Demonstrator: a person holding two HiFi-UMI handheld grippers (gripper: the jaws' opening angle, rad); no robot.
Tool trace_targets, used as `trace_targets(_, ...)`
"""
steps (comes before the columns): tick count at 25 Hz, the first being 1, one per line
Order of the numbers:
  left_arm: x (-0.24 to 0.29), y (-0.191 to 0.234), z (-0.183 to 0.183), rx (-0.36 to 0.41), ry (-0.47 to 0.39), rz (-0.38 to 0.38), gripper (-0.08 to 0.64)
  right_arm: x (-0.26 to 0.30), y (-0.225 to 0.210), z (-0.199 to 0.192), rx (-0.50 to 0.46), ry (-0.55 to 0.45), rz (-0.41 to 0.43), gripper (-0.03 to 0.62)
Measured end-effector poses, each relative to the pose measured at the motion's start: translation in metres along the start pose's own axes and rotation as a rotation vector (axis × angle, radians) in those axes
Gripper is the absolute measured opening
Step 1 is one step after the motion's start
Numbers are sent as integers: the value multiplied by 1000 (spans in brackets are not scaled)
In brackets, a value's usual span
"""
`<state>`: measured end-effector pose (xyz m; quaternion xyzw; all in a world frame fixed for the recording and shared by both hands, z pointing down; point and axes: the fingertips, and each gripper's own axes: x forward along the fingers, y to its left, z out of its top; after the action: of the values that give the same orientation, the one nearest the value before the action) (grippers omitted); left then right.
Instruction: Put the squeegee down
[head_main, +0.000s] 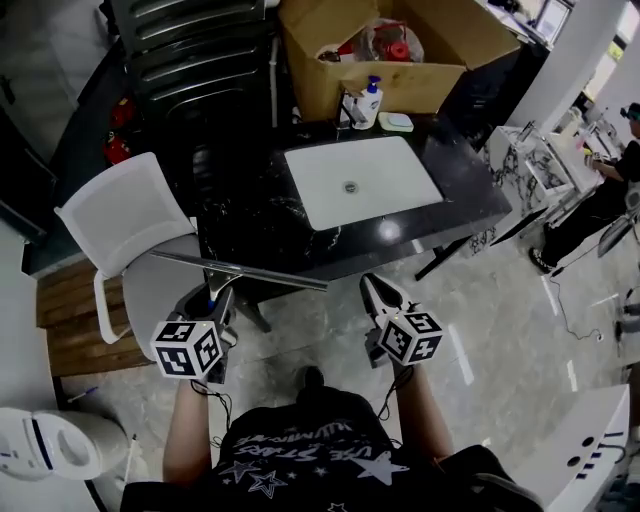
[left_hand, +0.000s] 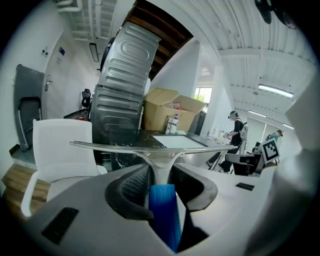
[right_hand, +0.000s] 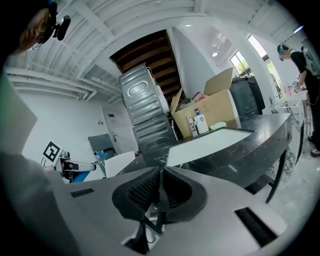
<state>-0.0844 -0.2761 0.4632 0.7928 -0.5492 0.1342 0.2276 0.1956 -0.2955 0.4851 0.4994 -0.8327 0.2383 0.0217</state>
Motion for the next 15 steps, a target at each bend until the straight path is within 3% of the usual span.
trace_targets(6, 36, 3, 12, -74, -12, 77, 156, 35, -22, 21, -30, 18, 78, 55)
trace_targets(15, 79, 11, 20, -152, 30, 172, 156, 54, -41, 29, -56, 49, 116, 55)
